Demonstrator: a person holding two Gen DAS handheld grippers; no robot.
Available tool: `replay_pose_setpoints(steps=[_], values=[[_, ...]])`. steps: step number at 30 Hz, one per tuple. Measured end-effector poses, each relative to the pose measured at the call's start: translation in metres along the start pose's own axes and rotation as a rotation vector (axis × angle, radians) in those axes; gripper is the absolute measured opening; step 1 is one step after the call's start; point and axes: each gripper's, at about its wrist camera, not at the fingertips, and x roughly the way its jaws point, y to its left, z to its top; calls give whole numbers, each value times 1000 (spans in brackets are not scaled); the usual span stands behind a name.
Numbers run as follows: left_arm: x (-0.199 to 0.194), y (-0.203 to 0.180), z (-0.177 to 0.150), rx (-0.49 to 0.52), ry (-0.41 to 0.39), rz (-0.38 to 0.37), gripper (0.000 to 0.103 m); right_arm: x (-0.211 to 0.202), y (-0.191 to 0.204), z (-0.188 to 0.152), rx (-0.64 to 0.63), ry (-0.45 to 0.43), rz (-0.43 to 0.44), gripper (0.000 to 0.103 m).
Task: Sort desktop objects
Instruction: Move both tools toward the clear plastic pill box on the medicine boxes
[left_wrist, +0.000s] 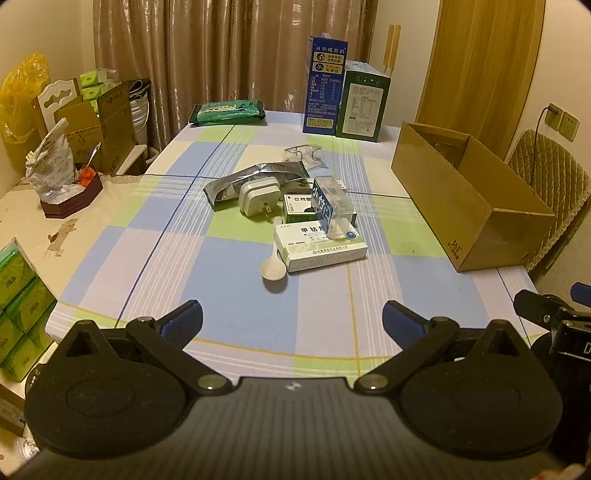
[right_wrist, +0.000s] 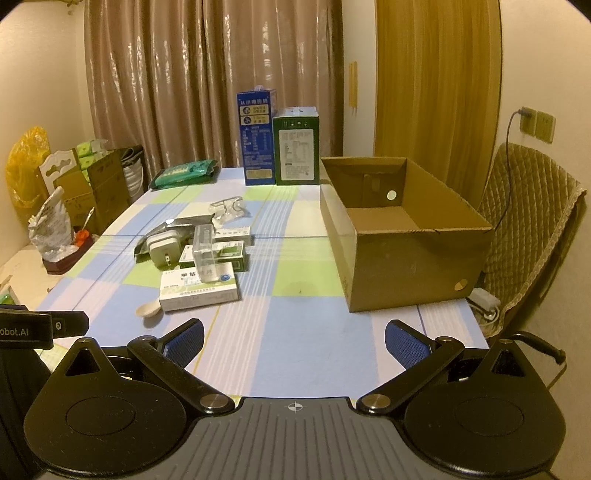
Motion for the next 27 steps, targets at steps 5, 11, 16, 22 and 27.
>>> replay_pose_setpoints(steps=[5,11,16,22,27], values=[[1,1,-2,-3,4,-1,102,1,-1,-2,4,6,1,101],[1,1,-4,-3,7,1,102,1,-1,-4,4,11,1,101],[2,2,-3,-9,13,-6,102,3,0,-5,5,12,0,101],[9,8,-4,-18,42,-28,101,11,2,-4,-3,22,6,101],[17,12,-3,15,36,-30,101,19,4,3,-11,15,26,101]])
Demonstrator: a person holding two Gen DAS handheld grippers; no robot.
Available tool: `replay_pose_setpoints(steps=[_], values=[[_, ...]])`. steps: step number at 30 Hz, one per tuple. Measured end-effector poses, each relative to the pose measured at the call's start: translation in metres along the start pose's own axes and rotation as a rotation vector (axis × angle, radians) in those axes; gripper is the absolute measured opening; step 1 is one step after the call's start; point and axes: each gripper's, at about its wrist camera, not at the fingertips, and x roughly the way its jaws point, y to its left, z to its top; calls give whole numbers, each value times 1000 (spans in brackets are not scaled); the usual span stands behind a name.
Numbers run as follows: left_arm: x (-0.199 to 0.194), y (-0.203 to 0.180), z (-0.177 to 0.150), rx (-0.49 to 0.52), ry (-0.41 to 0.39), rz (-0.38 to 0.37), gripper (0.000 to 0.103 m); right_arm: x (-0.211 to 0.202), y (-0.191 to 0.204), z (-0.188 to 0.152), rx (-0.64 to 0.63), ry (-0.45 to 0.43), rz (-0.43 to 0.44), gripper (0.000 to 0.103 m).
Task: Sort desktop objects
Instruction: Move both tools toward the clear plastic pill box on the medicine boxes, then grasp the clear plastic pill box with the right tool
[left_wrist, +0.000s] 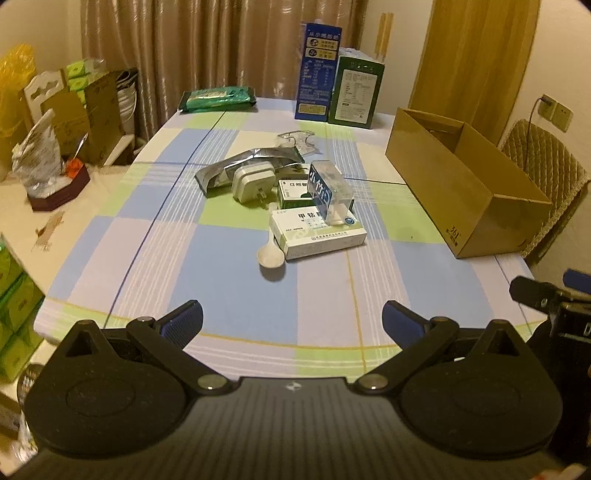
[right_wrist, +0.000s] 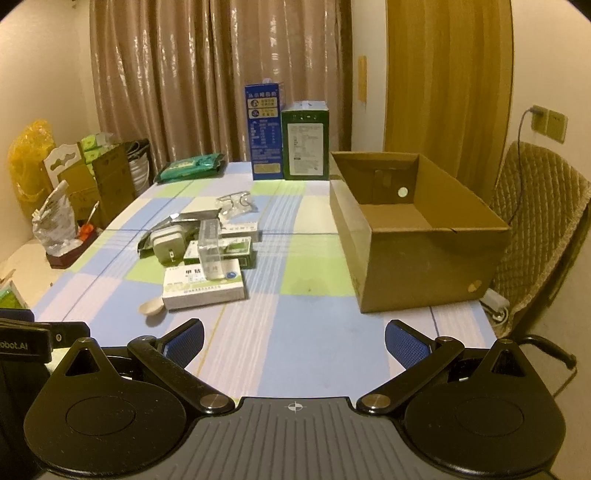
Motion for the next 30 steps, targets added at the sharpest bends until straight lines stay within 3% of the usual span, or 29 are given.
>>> replay_pose_setpoints(steps=[5,14,23,25,30], values=[[9,9,7,-3,-8,6,101,11,5,11,-21,-7,22,101],[31,18,24,78,-14,64,101,30,11,27,-23,-9,59,101],[66,29,36,84,45,30,101,66,26,44,-58,-1,89,101],[75,30,39,99,52,27,94,78,30,47,-64,2,97,101],[102,35,46,122,63,7,90,111,33,59,-79,12,104,98]])
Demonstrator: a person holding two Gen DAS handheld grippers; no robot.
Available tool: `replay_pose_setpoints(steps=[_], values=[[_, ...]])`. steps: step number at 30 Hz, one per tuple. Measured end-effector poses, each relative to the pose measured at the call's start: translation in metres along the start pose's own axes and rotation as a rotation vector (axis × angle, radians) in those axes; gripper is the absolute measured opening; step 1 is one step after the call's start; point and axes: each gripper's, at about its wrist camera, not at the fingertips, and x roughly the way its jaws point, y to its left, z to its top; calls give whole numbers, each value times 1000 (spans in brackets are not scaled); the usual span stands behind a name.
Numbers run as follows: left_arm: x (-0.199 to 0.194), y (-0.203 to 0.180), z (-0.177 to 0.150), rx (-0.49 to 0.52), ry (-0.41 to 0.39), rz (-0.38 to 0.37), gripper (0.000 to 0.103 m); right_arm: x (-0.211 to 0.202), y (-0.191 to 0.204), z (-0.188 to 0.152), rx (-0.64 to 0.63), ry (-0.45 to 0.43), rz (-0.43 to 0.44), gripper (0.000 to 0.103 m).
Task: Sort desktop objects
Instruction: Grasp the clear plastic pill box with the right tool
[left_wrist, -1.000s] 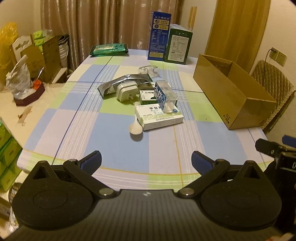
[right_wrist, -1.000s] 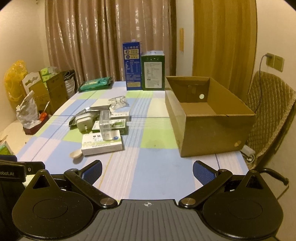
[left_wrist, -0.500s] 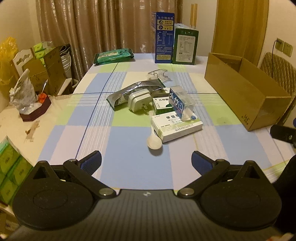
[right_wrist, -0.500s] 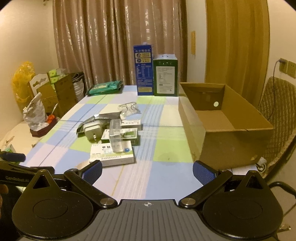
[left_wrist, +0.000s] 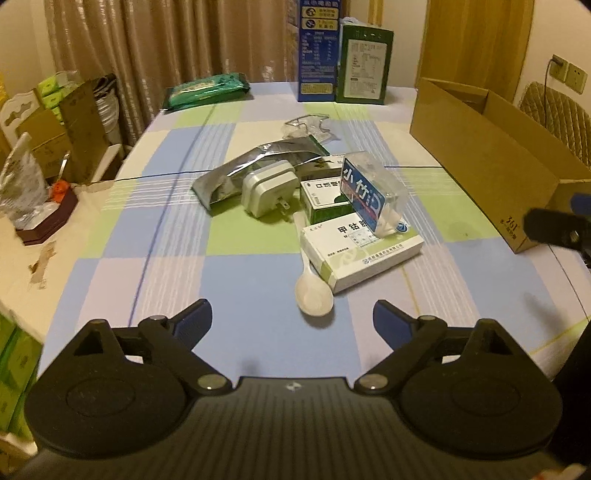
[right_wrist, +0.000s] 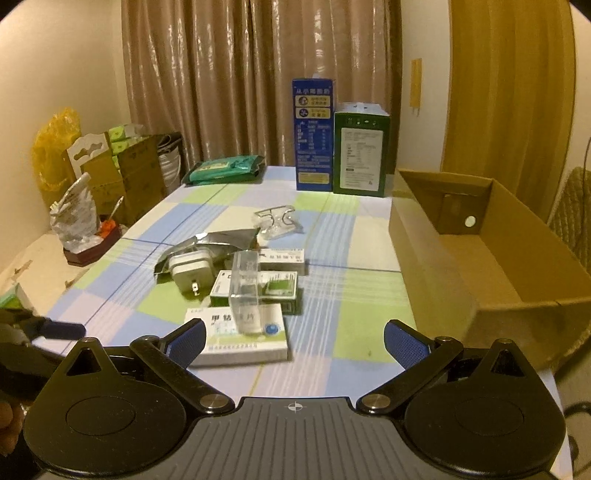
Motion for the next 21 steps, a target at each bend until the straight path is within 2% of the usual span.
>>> replay_pose_setpoints(steps=[2,8,11,13,21], values=[[12,1,2,6,5,-17,86,13,-1,4,-3,6,10,86],[46,-1,1,46,8,-47,81,52,-1,9,-37,23,33,72],[63,0,-1,40,20,-60,73,63,2,8,-80,2,36,71],[72,1,-4,28,29,-63,59,71,1,6,-95,-5,42,71],[89,9,-7,-31,22,-91,47,100,8,4,-114,58,111,68]])
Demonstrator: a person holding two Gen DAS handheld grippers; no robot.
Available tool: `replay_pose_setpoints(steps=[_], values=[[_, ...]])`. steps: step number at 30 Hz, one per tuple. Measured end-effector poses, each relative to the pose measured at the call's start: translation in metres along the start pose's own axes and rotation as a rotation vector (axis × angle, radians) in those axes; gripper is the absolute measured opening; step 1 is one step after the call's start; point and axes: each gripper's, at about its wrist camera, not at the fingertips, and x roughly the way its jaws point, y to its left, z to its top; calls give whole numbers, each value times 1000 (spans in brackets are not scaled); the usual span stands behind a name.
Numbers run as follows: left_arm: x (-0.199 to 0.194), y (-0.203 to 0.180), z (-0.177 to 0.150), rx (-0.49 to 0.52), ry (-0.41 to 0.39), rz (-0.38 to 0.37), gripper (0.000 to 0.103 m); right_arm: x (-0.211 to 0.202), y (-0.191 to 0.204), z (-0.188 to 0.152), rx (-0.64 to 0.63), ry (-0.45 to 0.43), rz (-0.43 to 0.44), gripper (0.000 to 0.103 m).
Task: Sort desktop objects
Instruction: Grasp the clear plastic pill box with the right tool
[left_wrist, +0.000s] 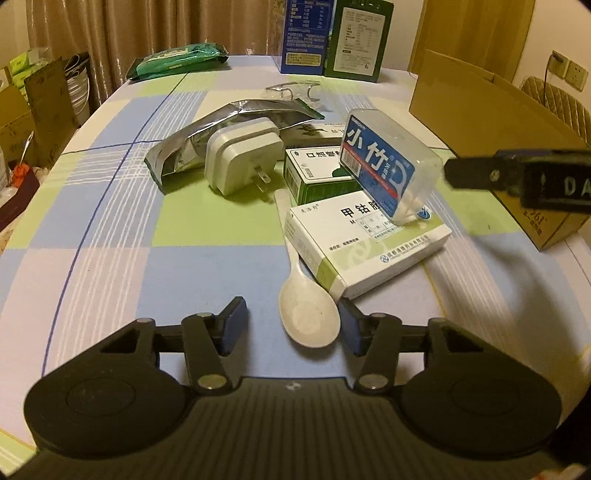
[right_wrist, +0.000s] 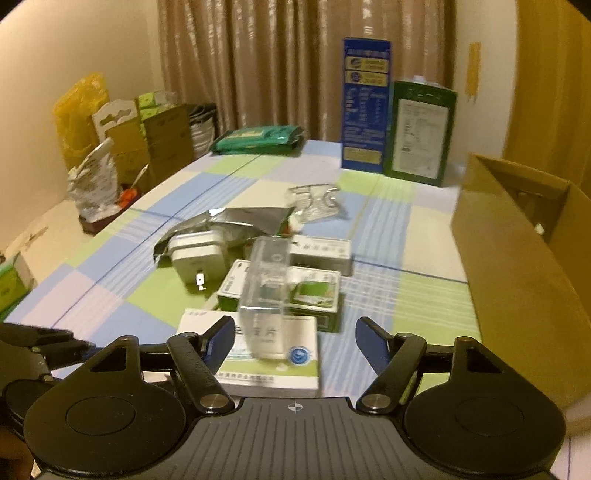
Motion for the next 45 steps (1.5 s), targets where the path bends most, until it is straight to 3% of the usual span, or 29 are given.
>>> replay_pose_setpoints(steps=[4,9,27,35,38,40,45], values=[[3,-2,2,5,-15,1,38,10,9,5,-49,2,6,59],[2,1,0,11,-25,16,28,26,14,11,-46,16,-9,56],[5,-4,-3,77,-44,67,30,47,19,14,-28,46,-20,54],[5,-3,-4,81,-48,86,38,49,19,13,-14,43,-33,53],[5,-3,-3,76,-44,87,36,50,21,13,-24,40,-37,46],[5,-3,-2,70,-46,83,28,51,21,14,-29,40,-40,42],[4,-5,-3,78,-43,87,28,56,18,13,-14,49,-50,40]])
